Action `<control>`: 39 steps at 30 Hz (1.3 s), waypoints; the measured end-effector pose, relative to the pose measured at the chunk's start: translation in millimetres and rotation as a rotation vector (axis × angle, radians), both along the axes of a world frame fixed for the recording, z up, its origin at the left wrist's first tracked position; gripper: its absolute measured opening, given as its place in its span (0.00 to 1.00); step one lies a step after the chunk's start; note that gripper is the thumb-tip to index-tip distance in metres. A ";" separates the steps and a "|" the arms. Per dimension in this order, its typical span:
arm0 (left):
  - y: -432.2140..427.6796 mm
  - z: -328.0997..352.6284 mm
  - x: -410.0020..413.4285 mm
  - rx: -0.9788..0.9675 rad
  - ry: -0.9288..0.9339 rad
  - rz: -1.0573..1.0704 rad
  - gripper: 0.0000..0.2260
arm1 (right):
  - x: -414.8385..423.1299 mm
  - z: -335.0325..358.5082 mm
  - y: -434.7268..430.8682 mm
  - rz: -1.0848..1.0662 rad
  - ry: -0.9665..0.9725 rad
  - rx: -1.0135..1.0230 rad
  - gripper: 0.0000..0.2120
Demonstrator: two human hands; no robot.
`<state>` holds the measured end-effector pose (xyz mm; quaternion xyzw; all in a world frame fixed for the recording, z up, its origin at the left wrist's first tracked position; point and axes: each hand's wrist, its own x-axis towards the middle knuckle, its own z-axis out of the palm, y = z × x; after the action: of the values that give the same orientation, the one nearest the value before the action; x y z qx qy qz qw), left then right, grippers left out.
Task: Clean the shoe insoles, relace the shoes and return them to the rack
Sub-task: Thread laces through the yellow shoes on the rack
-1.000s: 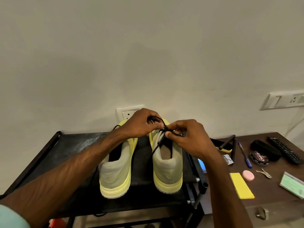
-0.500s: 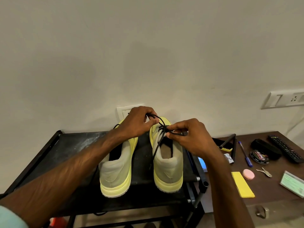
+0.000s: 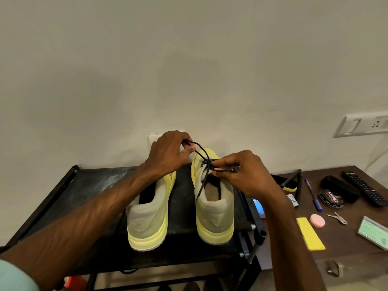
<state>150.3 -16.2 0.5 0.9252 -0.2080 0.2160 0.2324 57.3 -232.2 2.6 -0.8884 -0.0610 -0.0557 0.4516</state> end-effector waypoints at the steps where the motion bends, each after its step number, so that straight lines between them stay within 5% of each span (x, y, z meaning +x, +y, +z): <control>1: 0.4 -0.6 0.2 0.005 -0.017 0.020 0.08 | -0.1 0.5 0.4 0.000 0.001 -0.003 0.14; 11: 2.8 -4.9 0.9 0.129 -0.021 0.113 0.07 | -2.6 3.8 0.6 -0.006 0.003 -0.023 0.13; 16: 10.5 8.4 -4.2 0.273 0.176 -0.121 0.31 | -15.5 20.1 -6.4 0.042 0.063 -0.102 0.25; 21: -2.3 28.4 -15.1 0.157 0.182 -0.560 0.28 | -27.9 37.5 24.7 -0.123 0.059 -0.200 0.36; 26: -15.9 27.4 -5.9 0.384 0.281 -0.625 0.18 | -21.1 29.1 47.6 -0.269 0.082 -0.340 0.23; 30: -9.1 25.9 3.2 0.449 0.164 -0.619 0.13 | -11.2 18.6 29.3 -0.352 0.024 -0.212 0.04; 39: -4.5 13.8 -5.6 0.338 0.146 -0.591 0.13 | -13.2 14.2 -1.6 -0.164 0.051 -0.108 0.11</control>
<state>144.6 -20.7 14.3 0.8635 -0.4824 0.0350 0.1429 44.1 -233.8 16.7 -0.9147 0.0203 -0.0665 0.3982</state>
